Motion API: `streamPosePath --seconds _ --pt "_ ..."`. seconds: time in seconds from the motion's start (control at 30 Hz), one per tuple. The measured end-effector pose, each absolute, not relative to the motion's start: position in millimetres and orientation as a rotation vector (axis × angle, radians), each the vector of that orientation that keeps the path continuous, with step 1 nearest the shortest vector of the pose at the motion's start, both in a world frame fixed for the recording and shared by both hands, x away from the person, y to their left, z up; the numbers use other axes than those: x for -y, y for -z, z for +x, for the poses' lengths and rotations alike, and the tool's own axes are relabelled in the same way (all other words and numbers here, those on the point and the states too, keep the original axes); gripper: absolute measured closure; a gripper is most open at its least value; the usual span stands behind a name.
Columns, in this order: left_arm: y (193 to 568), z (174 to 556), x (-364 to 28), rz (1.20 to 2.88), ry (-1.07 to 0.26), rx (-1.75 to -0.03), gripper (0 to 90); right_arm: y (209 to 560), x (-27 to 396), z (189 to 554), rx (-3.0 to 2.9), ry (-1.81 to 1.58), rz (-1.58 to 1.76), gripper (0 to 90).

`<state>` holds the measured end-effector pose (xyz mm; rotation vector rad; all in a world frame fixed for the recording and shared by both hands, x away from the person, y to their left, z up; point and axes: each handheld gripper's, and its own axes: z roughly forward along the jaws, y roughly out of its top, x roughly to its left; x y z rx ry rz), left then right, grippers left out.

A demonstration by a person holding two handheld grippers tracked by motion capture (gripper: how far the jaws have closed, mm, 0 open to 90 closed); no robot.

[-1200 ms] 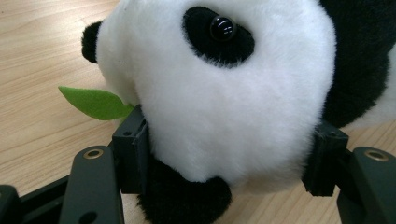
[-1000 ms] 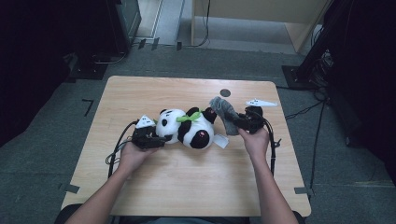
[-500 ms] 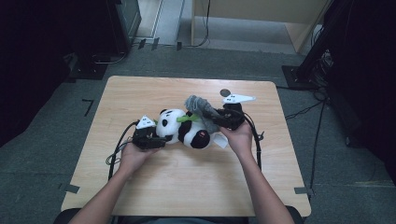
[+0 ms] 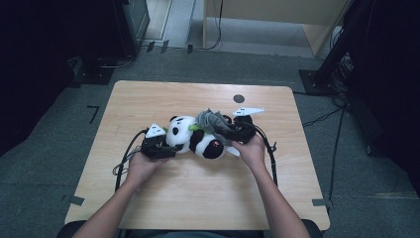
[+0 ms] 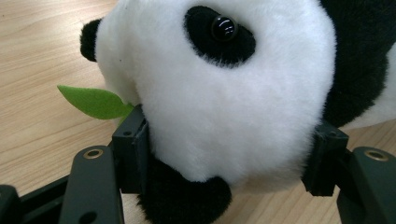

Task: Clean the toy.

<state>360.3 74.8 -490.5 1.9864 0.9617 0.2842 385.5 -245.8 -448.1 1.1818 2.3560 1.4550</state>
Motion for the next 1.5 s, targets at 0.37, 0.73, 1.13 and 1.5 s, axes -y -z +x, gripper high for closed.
streamPosePath --seconds 0.37,0.73,1.13,1.5 --pt "489.2 364.2 -75.3 1.974 -0.247 -0.989 33.2 459.5 267.7 380.9 -2.348 -1.423 1.272 76.1" --pt "487.3 369.6 -76.2 1.963 -0.210 -1.008 32.8 476.1 284.6 378.9 -2.342 -1.403 1.380 75.9" --pt "486.5 370.5 -76.3 1.959 -0.199 -1.021 32.7 490.9 291.6 378.7 -2.360 -1.311 1.478 76.0" --pt "487.7 370.4 -78.0 1.953 -0.193 -1.023 32.3 485.0 300.2 380.0 -2.378 -1.309 1.496 76.0"
